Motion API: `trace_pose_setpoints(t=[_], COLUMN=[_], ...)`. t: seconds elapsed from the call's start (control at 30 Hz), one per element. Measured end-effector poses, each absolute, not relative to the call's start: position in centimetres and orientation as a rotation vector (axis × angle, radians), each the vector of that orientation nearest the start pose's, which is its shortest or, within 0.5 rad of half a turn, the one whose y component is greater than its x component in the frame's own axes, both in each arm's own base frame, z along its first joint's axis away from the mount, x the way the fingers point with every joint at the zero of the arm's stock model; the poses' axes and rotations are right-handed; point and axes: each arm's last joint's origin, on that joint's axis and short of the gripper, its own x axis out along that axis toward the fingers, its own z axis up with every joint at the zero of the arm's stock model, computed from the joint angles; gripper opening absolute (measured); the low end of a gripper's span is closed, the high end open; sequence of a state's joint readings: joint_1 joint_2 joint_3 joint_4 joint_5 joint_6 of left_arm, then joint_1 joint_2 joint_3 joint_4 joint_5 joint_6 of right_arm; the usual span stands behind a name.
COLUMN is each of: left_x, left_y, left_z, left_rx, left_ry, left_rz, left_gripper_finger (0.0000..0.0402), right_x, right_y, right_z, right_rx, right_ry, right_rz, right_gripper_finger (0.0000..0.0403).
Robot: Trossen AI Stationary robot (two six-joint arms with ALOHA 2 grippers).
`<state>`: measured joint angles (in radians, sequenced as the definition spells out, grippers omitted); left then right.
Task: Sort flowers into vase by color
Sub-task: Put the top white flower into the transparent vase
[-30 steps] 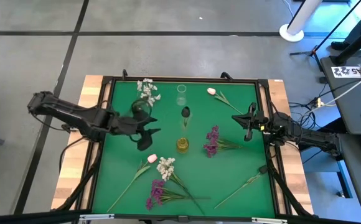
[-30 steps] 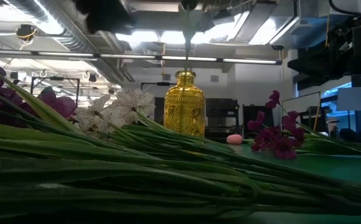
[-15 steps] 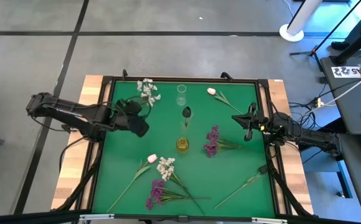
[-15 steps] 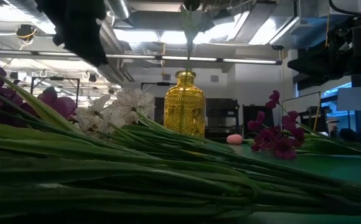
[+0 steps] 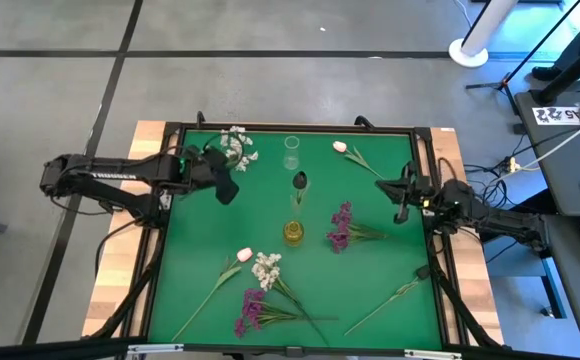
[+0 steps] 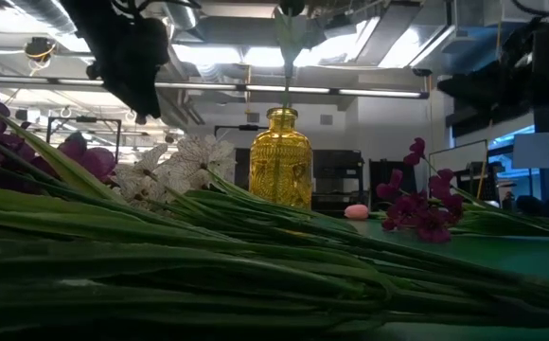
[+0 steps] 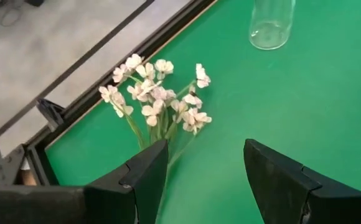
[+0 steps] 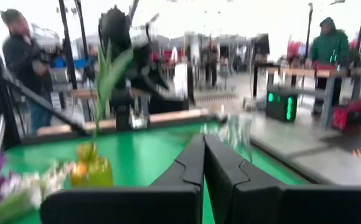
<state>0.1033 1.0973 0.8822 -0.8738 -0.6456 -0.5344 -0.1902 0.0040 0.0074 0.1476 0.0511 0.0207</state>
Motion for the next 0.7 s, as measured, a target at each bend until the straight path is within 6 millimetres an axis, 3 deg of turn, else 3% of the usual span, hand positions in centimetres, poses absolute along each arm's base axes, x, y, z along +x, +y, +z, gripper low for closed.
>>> trace_pose_setpoints(t=[0.13,0.27,0.4,0.6,0.7], left_x=[19.2,19.9,20.3,18.4,17.0], left_y=[3.6,2.2,0.2,-0.8,-0.3], left_z=[26.5,27.0,28.4,30.7,30.1], left_rx=[-0.151,-0.106,-0.061,-0.061,-0.100], left_ry=[0.848,0.789,0.653,0.503,0.541], left_rz=[0.915,0.812,0.677,0.633,0.688], left_gripper_finger=[0.0205,0.0205,0.0205,0.0205,0.0205], right_x=[9.3,9.0,8.3,8.5,9.9], right_y=[-1.7,-1.6,-1.3,-1.3,-1.5], right_z=[18.8,20.1,23.1,28.4,30.1], right_rx=[0.076,0.088,0.095,0.123,0.129], right_ry=[-0.244,-0.307,-0.322,-0.116,0.029], right_rz=[-0.162,-0.133,-0.063,-0.056,-0.047], right_gripper_finger=[0.0012,0.0012,0.0012,0.0012,0.0012])
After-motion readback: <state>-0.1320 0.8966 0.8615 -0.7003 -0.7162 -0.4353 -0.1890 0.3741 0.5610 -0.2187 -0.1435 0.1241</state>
